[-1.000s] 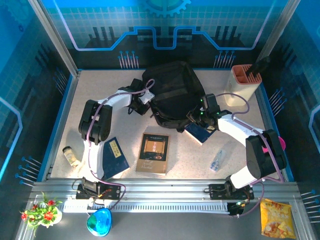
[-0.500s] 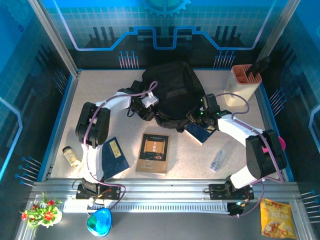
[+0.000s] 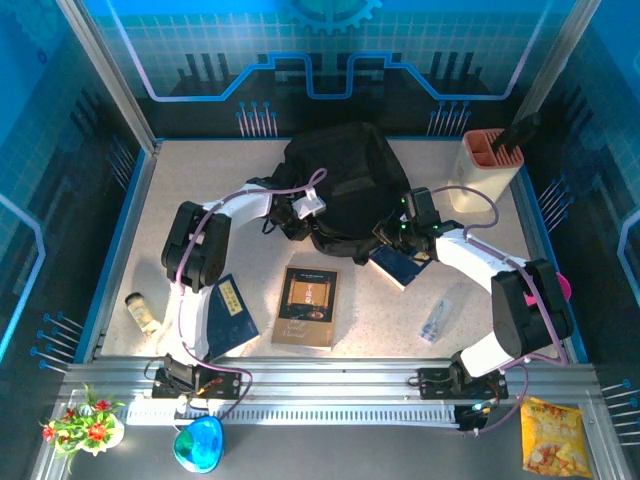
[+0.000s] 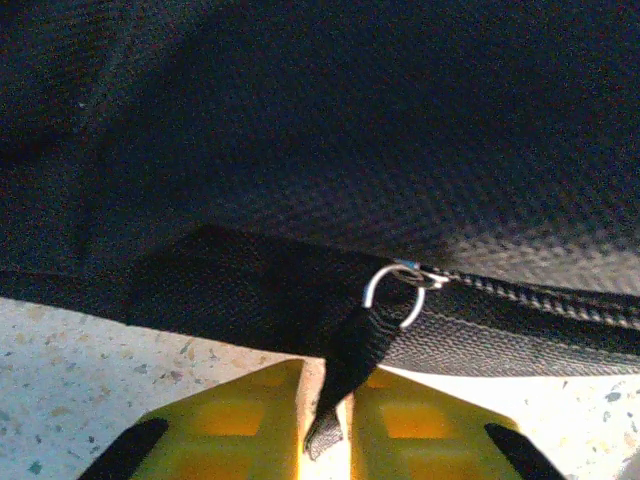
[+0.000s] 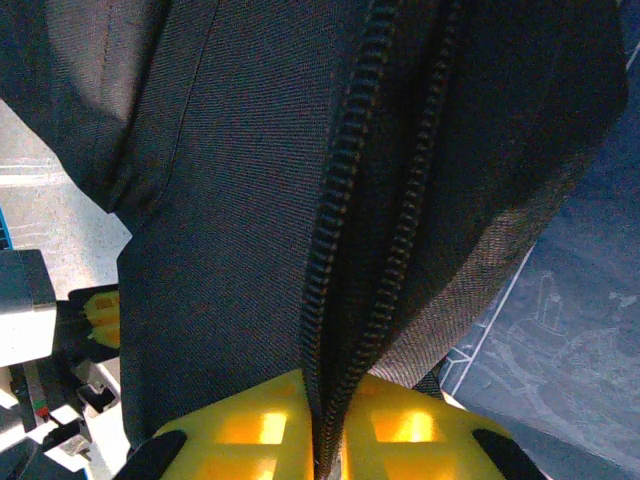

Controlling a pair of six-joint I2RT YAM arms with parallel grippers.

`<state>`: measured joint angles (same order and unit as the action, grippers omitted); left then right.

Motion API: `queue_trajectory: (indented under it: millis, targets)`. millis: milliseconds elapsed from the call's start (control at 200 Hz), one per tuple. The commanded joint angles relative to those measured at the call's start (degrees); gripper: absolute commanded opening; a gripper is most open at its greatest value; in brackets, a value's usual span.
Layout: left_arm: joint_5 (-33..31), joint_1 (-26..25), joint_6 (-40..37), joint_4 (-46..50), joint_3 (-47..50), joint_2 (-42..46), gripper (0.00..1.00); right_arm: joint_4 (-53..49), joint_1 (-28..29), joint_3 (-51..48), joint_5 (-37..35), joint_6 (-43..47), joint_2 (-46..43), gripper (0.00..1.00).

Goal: Pack the student bag
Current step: Unzip the student bag at the top-center of the table.

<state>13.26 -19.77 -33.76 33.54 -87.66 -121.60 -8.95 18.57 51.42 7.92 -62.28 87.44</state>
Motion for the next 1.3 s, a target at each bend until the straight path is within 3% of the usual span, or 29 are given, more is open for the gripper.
queue_trajectory:
  millis: [0, 80, 440, 645, 840, 1030, 1156, 1296]
  targets:
    - [-2.8, 0.6, -1.1, -1.6, 0.2, 1.7, 0.05, 0.2, -0.8, -0.3, -0.7, 0.5, -1.2, 0.14]
    - [-6.2, 1.3, -0.5, -2.5, 1.3, 2.7, 0.0, -0.6, -0.8, -0.4, -1.8, 0.6, -1.1, 0.14]
    - [-18.8, 2.6, 5.0, -3.0, -1.8, -1.9, 0.0, -1.1, -1.0, -0.7, -3.4, 0.3, -1.6, 0.12]
    - [-24.5, 4.4, 9.7, -4.4, -2.8, -1.0, 0.01, 1.8, -0.5, 0.4, 0.2, 1.4, -0.1, 0.13]
    - [-24.1, 5.0, 14.9, -6.1, 2.3, 6.1, 0.44, 4.8, 3.8, 5.5, 2.5, 0.4, 5.8, 0.14]
    - [-31.4, 5.0, 25.6, -8.4, 10.7, 16.3, 0.67, 5.6, 8.2, 12.1, 3.2, 0.0, 12.4, 0.17]
    - [-34.1, 5.0, 33.8, -8.9, 15.1, 23.3, 0.82, 2.6, 9.6, 14.9, 4.8, 3.6, 13.9, 0.32]
    - [-34.5, 5.0, 42.7, -10.9, 20.1, 31.4, 0.96, -0.5, 9.4, 10.5, 1.4, 9.4, 6.0, 0.55]
